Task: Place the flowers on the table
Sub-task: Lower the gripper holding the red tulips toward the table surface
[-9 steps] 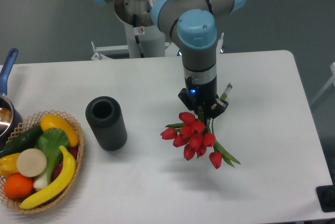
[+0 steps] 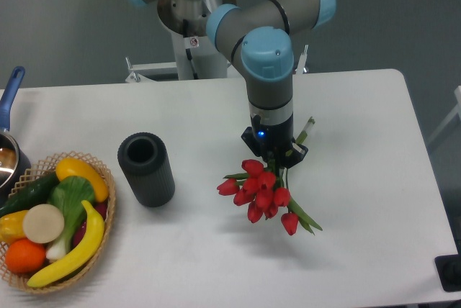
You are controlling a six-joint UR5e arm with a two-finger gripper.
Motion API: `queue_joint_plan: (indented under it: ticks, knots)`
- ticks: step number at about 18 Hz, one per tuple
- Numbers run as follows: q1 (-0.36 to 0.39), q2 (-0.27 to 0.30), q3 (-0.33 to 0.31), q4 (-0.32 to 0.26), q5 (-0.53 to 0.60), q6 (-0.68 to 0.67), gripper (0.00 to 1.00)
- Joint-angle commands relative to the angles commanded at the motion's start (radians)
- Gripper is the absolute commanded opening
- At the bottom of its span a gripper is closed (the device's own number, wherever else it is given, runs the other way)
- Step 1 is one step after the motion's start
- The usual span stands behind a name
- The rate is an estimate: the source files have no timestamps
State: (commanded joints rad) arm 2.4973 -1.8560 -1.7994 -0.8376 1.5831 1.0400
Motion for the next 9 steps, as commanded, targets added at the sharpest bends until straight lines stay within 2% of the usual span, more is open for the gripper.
queue_joint_plan:
  ticks: [2, 4, 5, 7, 9]
  knots:
    - [-0.008, -0.015, 0.0, 0.0, -0.003, 0.0, 0.05]
    - [-0.014, -0.031, 0.002, 0.0, -0.008, -0.002, 0.17]
    - [-0.02, -0.037, 0.002, 0.0, -0.009, -0.002, 0.25]
    - [-0.023, -0.046, 0.003, 0.002, -0.009, -0.008, 0.36]
    - [-0.025, -0.048, 0.003, 0.006, -0.009, -0.015, 0.57]
